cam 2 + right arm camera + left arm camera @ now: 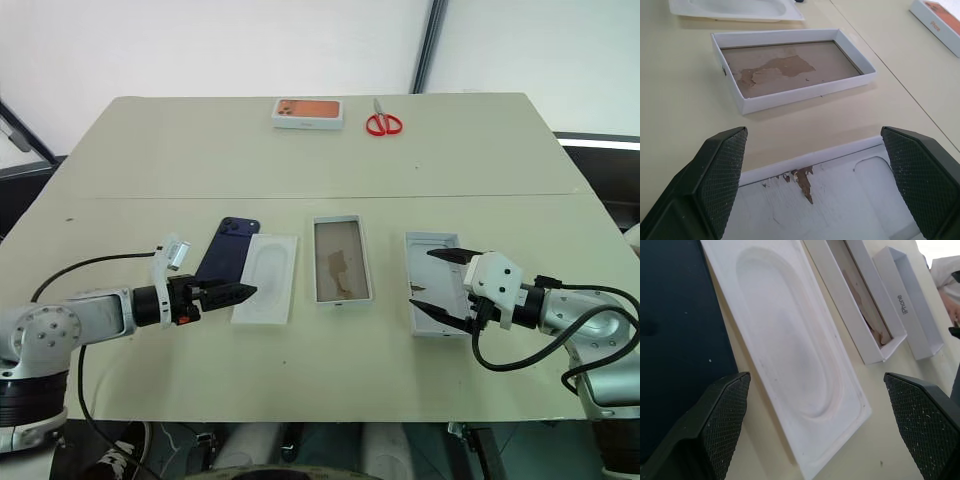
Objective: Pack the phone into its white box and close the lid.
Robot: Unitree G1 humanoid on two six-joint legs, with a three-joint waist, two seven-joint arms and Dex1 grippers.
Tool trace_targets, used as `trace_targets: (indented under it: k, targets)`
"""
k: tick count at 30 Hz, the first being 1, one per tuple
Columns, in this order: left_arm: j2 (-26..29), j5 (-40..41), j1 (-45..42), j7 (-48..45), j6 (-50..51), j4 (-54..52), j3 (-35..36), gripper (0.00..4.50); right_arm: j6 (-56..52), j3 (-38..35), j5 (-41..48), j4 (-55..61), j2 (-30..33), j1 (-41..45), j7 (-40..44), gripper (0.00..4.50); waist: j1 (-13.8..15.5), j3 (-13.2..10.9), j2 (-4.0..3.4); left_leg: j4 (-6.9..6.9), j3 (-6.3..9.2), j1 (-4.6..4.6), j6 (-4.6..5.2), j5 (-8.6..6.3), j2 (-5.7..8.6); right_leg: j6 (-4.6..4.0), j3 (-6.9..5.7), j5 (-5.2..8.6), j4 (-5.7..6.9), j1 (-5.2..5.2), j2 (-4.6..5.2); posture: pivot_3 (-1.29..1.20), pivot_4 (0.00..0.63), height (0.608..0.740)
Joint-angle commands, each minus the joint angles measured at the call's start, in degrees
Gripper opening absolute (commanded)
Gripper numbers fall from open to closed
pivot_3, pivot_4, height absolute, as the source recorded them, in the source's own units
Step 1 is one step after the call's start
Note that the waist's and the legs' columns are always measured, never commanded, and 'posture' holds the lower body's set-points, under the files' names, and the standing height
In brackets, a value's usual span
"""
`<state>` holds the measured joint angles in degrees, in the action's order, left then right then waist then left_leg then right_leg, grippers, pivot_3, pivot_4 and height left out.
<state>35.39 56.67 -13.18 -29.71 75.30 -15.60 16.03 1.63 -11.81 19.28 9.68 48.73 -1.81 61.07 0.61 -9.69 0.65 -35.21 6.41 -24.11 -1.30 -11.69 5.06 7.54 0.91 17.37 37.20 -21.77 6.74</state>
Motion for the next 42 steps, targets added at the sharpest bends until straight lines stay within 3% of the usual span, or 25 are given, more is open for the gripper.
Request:
trace_targets:
  k: [1, 6, 29, 37, 42]
  targets:
    - [0.9, 3.8, 0.5, 0.3, 2.9, -0.3, 4.4, 4.50, 1.1, -1.2, 0.1, 1.1, 0.2, 0.1, -0.2, 4.48, 0.0, 0.0, 0.00, 0.01, 0.00, 0.00, 0.00, 0.00, 0.00, 0.00, 0.00, 0.00, 0.00, 0.00, 0.01, 0.00, 0.150, 0.740]
    - [1.2, 7.1, 3.6, 1.1, 6.2, -2.4, 6.4, 4.50, 1.2, -0.9, 0.2, 0.8, 0.2, 0.7, 0.0, 4.48, 0.0, 0.0, 0.00, 0.02, -0.01, 0.00, 0.00, 0.00, 0.00, -0.01, 0.01, 0.01, -0.01, 0.00, 0.02, 0.00, 0.150, 0.740]
    - [-8.6, 12.8, 3.0, 11.7, 8.9, 4.3, 6.5, 4.50, -3.8, 1.7, 2.3, 7.4, 0.6, 2.7, 2.3, 4.48, 0.3, 0.0, -0.02, -0.05, 0.02, 0.02, 0.00, 0.00, 0.04, -0.06, 0.01, 0.03, -0.06, 0.09, 0.06, 0.00, 0.150, 0.740]
    - [-8.9, 12.7, 3.5, 12.8, 8.5, 4.9, 5.6, 0.92, -3.5, 1.7, 1.9, 7.0, 0.7, 3.0, 2.0, 4.50, 0.1, 0.0, 0.00, -0.02, 0.01, 0.02, 0.00, 0.00, 0.02, -0.05, 0.01, 0.02, -0.06, 0.04, 0.06, 0.00, 0.150, 0.740]
    - [-7.2, 10.5, 4.9, 11.3, 6.7, 3.5, 3.6, 0.92, -3.5, 1.9, 1.8, 7.1, 0.5, 3.4, 1.7, 4.50, 0.1, 0.0, -0.01, -0.01, 0.00, 0.02, -0.01, -0.01, 0.01, -0.07, 0.01, 0.03, -0.07, 0.05, 0.06, 0.00, 0.150, 0.740]
